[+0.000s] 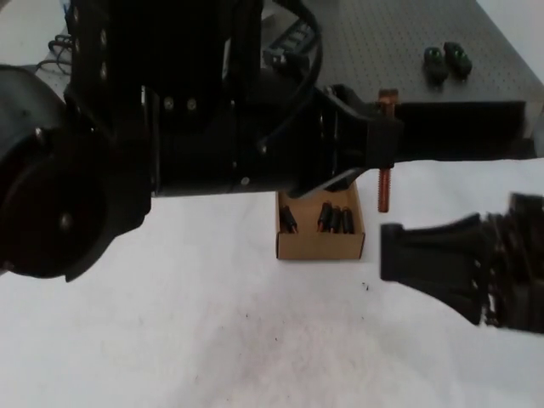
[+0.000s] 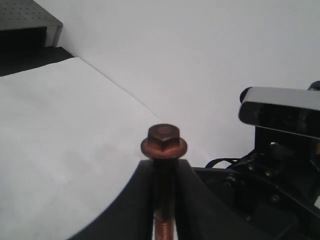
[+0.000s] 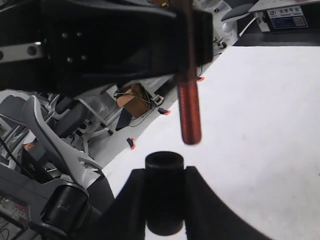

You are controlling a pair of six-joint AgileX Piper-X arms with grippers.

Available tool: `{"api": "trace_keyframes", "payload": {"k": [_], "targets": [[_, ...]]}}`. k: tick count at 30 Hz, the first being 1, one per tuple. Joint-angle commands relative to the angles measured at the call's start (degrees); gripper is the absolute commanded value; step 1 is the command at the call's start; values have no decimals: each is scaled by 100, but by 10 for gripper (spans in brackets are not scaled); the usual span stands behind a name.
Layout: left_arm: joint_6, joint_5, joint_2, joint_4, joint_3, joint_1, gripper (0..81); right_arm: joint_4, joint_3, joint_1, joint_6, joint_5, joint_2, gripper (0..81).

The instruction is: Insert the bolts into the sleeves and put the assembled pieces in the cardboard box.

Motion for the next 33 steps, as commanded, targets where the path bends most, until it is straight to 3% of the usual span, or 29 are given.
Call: {"api": "trace_keyframes", "payload": {"k": [1, 18, 33], "targets": [[-121, 63, -76, -251, -31, -5, 6, -124, -76, 15, -2, -101, 6, 9], [14, -324, -76, -254, -31, -5, 6, 212, -82, 15, -290, 431, -150, 9], [14, 137, -76, -254, -31, -5, 6, -412, -82, 15, -509, 770, -150, 9]]}}
